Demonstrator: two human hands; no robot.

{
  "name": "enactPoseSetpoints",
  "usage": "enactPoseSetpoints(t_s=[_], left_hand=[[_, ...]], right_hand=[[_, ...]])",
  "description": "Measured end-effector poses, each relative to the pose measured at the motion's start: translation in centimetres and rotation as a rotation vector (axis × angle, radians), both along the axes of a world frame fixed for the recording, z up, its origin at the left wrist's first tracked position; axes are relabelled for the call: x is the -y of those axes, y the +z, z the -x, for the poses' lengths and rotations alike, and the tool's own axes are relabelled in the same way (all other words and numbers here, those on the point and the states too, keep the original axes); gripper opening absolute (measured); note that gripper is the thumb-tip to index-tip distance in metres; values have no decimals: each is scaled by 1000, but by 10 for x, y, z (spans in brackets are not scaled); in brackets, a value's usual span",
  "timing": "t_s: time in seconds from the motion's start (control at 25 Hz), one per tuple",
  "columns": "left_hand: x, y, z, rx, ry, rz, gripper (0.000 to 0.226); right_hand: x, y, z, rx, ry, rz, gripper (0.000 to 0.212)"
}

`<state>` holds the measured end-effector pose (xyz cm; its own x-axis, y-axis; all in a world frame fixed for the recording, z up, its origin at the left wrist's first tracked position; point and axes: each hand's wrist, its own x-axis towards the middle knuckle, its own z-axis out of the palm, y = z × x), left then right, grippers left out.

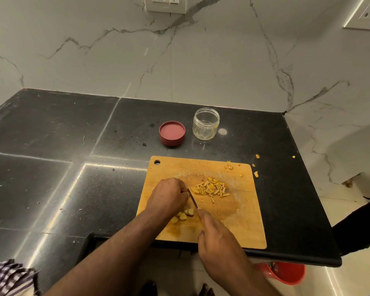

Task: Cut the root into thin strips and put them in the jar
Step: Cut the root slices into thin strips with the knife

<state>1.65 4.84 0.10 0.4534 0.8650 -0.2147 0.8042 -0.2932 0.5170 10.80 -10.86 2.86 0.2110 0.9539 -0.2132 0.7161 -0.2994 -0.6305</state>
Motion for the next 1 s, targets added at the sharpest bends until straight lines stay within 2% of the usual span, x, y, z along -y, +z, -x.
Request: enactPoseSetpoints(t_s=[0.4,1.0], left_hand=[[-1,0,3,12,-30,30,15],[4,-1,2,29,28,0,18]], right_hand=[[18,5,-12,9,-79,-37,49],[-3,-1,1,-9,7,9,52]])
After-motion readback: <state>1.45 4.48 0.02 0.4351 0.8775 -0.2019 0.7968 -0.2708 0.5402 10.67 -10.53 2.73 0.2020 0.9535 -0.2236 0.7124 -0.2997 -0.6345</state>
